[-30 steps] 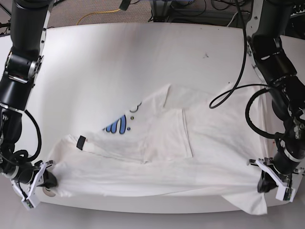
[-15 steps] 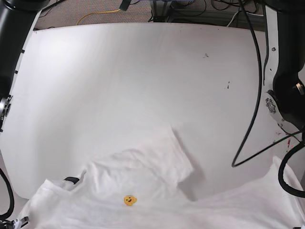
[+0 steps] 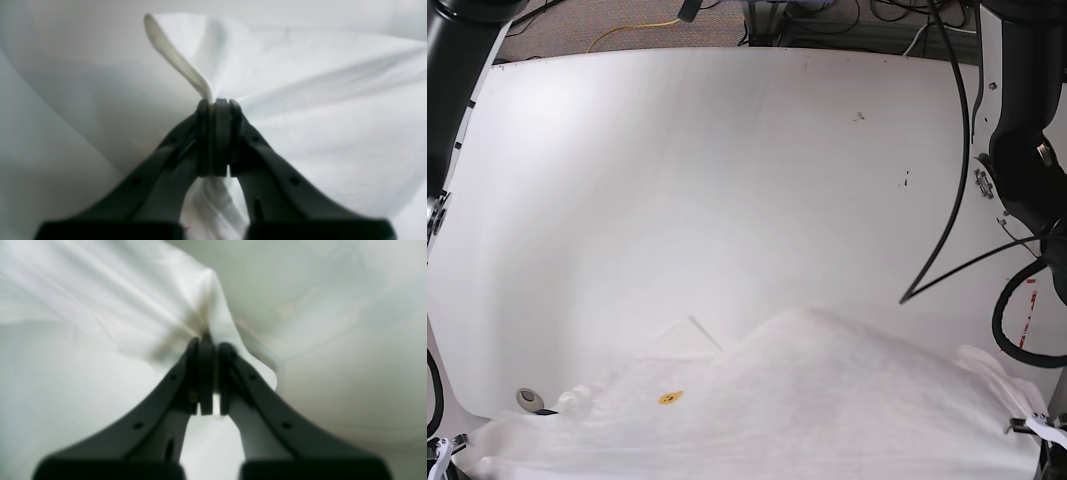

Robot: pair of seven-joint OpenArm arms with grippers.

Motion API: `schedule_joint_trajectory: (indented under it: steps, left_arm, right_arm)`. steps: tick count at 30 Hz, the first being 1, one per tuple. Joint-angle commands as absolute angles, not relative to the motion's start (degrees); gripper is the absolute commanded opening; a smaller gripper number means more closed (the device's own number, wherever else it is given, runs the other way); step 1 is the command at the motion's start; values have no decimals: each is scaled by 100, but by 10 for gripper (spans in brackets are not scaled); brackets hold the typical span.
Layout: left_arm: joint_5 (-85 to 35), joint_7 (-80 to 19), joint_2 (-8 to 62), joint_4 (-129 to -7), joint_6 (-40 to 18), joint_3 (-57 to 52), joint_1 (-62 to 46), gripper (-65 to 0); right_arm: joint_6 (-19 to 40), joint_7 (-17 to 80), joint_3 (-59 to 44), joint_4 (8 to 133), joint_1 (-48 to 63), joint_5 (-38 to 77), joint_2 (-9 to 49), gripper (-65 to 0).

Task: Fold the T-shirt properly
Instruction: 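Lift the shirt with both grippers and shake it out, then lay the shirt down with both grippers, dragging it flat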

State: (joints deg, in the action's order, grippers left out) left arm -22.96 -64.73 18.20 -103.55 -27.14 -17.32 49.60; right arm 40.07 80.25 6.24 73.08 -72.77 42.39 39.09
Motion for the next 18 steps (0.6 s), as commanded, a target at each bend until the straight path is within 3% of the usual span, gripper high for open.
schedule_joint_trajectory:
  steps: [1, 12, 18]
  left_arm:
    - [-2202, -6343, 1886, -10589, -2659, -1763, 4901, -650]
    - [-2211, -6308, 1622, -10800, -2668, -2158, 3257, -650]
    - [-2220, -6343, 1473, -10958, -3029, -2193, 2475, -650]
  right_arm:
    - [4000, 8000, 338, 7371, -7480, 4127, 3978, -650]
    - [4000, 7837, -1147, 7565, -5455, 4127, 3705, -650]
    - [4000, 7855, -1692, 7908, -4418, 4127, 3582, -650]
